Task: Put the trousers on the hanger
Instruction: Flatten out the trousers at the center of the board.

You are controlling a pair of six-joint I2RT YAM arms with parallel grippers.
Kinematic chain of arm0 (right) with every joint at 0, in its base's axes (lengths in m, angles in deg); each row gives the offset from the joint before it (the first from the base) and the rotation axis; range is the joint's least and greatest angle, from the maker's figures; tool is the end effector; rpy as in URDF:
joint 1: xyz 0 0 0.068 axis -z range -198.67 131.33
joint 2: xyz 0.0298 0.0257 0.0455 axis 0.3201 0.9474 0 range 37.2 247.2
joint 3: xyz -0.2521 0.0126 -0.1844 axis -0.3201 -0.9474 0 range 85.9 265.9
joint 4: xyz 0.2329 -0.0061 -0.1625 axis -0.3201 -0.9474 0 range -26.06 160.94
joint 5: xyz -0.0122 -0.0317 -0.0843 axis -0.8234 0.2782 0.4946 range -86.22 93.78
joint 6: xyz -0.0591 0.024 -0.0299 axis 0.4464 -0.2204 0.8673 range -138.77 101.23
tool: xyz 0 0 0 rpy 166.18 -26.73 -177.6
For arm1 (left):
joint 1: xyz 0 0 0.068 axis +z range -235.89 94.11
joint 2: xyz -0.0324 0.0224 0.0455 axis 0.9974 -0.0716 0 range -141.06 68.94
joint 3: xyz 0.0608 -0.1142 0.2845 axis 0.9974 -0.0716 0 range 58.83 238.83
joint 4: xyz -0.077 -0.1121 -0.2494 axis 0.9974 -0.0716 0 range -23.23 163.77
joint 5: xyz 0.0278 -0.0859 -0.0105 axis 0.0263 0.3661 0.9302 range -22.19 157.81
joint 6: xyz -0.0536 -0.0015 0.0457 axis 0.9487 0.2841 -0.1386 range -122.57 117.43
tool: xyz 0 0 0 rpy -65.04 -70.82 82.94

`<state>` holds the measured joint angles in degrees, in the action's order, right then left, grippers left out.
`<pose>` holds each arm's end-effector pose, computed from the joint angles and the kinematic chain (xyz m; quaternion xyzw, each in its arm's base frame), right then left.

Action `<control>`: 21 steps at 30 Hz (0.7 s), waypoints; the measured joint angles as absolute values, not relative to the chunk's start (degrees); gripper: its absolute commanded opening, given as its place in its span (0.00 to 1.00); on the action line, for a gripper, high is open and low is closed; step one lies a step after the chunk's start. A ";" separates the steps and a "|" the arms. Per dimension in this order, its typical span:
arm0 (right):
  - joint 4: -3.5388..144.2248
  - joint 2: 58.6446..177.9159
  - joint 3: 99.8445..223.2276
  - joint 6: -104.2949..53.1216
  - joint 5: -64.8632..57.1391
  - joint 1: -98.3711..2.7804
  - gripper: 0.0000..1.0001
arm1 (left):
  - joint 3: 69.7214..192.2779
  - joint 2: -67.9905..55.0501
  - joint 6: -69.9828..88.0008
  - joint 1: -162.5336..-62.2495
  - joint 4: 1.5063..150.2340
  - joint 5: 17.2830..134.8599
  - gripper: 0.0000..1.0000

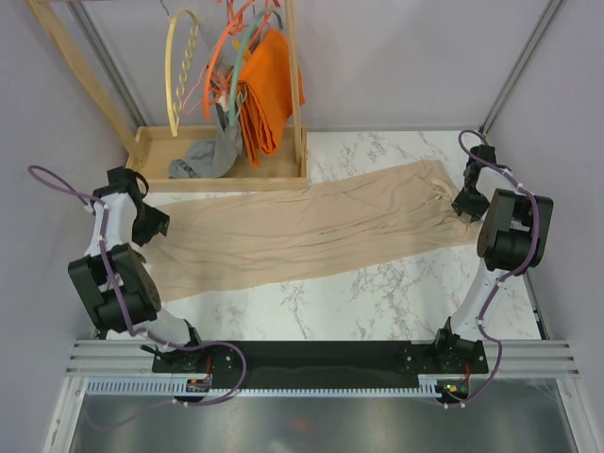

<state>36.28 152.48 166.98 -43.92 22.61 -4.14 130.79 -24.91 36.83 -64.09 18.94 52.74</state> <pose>0.4335 -0.1316 0.1678 0.3573 0.9020 -0.1434 0.1951 0.3121 0.1410 0.2469 -0.5143 0.8398 0.1112 0.1333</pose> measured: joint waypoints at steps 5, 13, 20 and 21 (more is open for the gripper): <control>35.10 153.38 168.71 -44.03 21.47 -4.08 0.48 | 120.83 -11.99 41.35 -63.57 15.53 51.76 0.65; 33.71 153.45 169.78 -45.14 18.59 -4.08 0.47 | 109.75 -6.90 44.30 -50.12 15.94 51.45 0.30; 33.16 153.45 171.35 -45.84 17.01 -4.10 0.47 | 106.73 -11.18 42.44 -44.51 20.45 52.67 0.52; 33.11 153.45 171.35 -45.89 16.84 -4.10 0.47 | 106.64 -11.18 42.25 -44.51 21.08 52.96 0.54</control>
<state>33.11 153.45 171.35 -45.89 16.84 -4.10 106.64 -11.18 42.25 -44.51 21.08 52.96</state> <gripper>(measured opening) 0.472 0.504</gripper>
